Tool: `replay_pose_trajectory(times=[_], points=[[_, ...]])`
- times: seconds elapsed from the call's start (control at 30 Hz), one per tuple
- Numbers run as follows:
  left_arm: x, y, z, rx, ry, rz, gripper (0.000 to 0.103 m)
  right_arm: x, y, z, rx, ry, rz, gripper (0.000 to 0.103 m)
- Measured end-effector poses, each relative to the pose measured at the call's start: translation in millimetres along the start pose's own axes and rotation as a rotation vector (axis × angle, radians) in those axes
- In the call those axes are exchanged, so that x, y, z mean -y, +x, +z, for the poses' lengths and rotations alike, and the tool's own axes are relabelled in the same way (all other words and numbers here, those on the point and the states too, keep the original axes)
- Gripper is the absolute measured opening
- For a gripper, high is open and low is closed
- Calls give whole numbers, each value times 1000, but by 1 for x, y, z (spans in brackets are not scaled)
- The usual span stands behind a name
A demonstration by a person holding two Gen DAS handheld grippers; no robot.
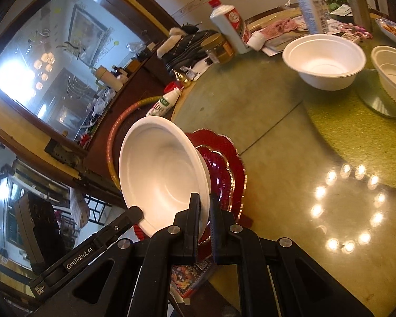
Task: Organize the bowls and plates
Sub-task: 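Carry the white bowl over the red plate stack and lower it in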
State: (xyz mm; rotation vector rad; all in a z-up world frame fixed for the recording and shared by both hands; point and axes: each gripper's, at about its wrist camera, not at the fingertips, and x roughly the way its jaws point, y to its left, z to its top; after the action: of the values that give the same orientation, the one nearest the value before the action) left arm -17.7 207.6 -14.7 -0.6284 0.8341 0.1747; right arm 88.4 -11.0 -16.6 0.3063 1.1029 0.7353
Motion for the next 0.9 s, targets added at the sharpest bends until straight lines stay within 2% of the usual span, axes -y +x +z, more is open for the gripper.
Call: replay_pose_trajectory(times=[0.53,0.9], points=[[-26,10,-7,-45,-32,43,8,-5,37,-3,-89,-9,-3,7],[-31,13,-11,-59,-37,61,9,-6,45,-7,-119,-14,-19,7]])
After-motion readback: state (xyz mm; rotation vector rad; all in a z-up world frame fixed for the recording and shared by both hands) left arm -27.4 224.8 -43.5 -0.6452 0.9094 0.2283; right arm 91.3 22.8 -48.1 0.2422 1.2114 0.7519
